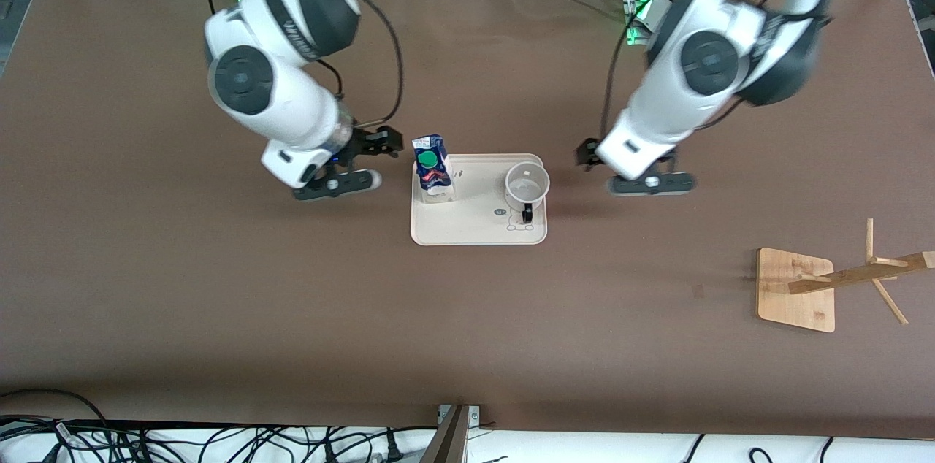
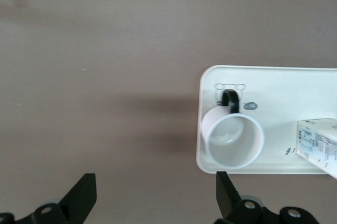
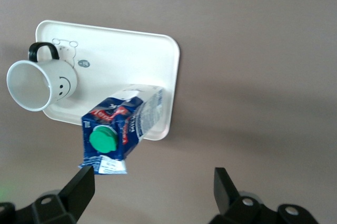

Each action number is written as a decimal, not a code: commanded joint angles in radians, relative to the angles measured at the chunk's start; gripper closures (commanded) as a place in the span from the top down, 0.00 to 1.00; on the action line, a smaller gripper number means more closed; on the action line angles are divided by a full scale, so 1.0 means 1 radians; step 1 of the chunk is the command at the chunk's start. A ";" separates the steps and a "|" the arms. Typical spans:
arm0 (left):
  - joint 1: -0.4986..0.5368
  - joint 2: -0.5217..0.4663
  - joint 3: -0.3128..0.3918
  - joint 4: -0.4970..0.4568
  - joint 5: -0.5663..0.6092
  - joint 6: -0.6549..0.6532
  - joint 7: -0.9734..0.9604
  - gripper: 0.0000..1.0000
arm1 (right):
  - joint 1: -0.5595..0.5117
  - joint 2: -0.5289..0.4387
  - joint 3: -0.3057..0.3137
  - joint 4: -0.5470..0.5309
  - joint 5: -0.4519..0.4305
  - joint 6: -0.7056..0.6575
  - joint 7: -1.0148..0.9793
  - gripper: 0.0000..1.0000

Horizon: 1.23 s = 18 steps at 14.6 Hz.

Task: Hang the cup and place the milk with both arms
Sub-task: 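Move the right gripper to the milk carton while the left gripper approaches the mug, then grasp the milk carton with the right gripper while the left gripper grasps the mug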

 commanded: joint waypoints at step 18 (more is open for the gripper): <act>-0.149 0.272 -0.019 0.015 -0.117 0.265 -0.051 1.00 | 0.019 0.017 -0.020 0.000 -0.008 0.026 0.008 1.00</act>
